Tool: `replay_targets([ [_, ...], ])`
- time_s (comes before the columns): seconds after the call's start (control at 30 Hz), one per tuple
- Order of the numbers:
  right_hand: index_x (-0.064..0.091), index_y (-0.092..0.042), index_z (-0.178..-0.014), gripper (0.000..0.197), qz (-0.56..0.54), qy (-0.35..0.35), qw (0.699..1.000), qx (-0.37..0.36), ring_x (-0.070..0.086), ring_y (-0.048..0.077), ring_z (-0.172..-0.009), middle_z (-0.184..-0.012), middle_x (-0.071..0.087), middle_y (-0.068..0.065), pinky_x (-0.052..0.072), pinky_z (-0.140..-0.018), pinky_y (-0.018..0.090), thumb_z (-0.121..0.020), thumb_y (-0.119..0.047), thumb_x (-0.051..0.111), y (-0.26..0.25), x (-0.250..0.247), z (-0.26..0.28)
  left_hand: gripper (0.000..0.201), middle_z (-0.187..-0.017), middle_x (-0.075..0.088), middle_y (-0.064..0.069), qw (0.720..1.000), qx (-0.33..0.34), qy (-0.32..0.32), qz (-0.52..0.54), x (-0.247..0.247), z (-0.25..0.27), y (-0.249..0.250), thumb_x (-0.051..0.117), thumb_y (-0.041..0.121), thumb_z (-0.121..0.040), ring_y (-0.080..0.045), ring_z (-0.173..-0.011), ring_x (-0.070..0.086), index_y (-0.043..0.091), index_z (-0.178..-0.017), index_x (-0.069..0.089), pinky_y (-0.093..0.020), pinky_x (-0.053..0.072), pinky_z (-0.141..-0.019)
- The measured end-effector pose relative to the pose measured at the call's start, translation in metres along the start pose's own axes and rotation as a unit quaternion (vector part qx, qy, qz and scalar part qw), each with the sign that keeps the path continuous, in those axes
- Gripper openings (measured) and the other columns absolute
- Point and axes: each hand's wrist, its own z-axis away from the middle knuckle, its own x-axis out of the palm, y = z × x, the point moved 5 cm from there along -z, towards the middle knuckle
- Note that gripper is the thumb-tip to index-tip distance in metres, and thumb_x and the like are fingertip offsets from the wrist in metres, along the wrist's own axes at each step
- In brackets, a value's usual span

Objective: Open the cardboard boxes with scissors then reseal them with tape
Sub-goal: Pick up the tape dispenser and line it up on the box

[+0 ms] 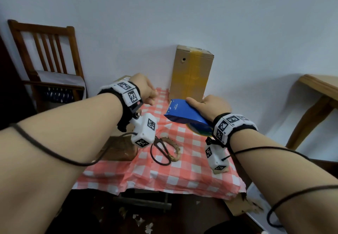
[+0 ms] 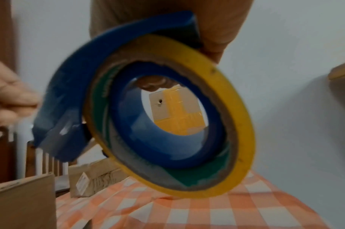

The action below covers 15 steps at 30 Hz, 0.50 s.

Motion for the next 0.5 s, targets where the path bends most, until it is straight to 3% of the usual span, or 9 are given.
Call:
replay_targets([
  [0.1, 0.059, -0.014, -0.070, 0.063, 0.021, 0.007, 0.999, 0.036, 0.054, 0.021, -0.063, -0.068, 0.058, 0.004, 0.036, -0.056, 0.026, -0.087, -0.070, 0.036, -0.004, -0.002, -0.009, 0.008, -0.082, 0.073, -0.012, 0.986, 0.095, 0.010, -0.138, 0.013, 0.002, 0.020, 0.068, 0.013, -0.087, -0.024, -0.079, 0.072, 0.007, -0.090, 0.073, -0.039, 0.058, -0.080],
  [0.2, 0.056, -0.016, -0.080, 0.054, 0.060, 0.000, 0.993, 0.098, 0.054, 0.025, -0.071, -0.077, 0.057, 0.004, 0.040, -0.067, 0.030, -0.089, -0.066, 0.039, 0.016, 0.003, -0.012, 0.011, -0.085, 0.074, -0.009, 0.977, 0.148, 0.048, -0.149, 0.007, 0.003, 0.038, 0.066, 0.017, -0.088, -0.024, -0.082, 0.071, 0.012, -0.092, 0.076, -0.037, 0.055, -0.084],
  [0.3, 0.058, -0.013, -0.089, 0.056, -0.007, -0.022, 0.989, 0.143, 0.056, 0.029, -0.075, -0.080, 0.059, 0.008, 0.041, -0.068, 0.032, -0.091, -0.064, 0.037, 0.034, 0.021, -0.012, 0.010, -0.081, 0.074, -0.013, 0.989, 0.109, 0.041, -0.087, -0.009, -0.005, 0.032, 0.066, 0.014, -0.086, -0.026, -0.074, 0.071, 0.008, -0.083, 0.073, -0.038, 0.058, -0.079],
  [0.4, 0.054, -0.007, -0.086, 0.034, -0.072, -0.085, 0.986, 0.124, 0.052, 0.027, -0.074, -0.083, 0.056, 0.009, 0.036, -0.057, 0.026, -0.093, -0.040, 0.046, 0.027, 0.043, -0.010, 0.012, -0.075, 0.072, -0.014, 0.998, 0.033, 0.013, -0.042, -0.003, -0.004, 0.017, 0.060, 0.010, -0.082, -0.031, -0.070, 0.068, 0.003, -0.082, 0.069, -0.033, 0.052, -0.064],
  [0.43, 0.053, -0.009, -0.083, 0.025, -0.060, -0.121, 0.985, 0.109, 0.051, 0.026, -0.078, -0.088, 0.054, 0.010, 0.037, -0.060, 0.026, -0.093, -0.030, 0.047, 0.021, 0.052, -0.007, 0.013, -0.072, 0.069, -0.013, 1.000, 0.015, 0.003, -0.023, 0.001, -0.003, 0.014, 0.058, 0.009, -0.082, -0.030, -0.068, 0.068, 0.002, -0.086, 0.068, -0.030, 0.048, -0.061],
  [0.5, 0.056, -0.007, -0.098, 0.015, 0.006, -0.170, 0.982, 0.078, 0.054, 0.028, -0.091, -0.101, 0.055, 0.013, 0.043, -0.073, 0.031, -0.094, -0.018, 0.047, 0.013, 0.068, -0.005, 0.014, -0.066, 0.065, -0.011, 1.000, -0.007, -0.013, -0.007, 0.004, 0.001, 0.012, 0.056, 0.009, -0.085, -0.020, -0.052, 0.062, -0.001, -0.087, 0.066, -0.022, 0.041, -0.053],
])
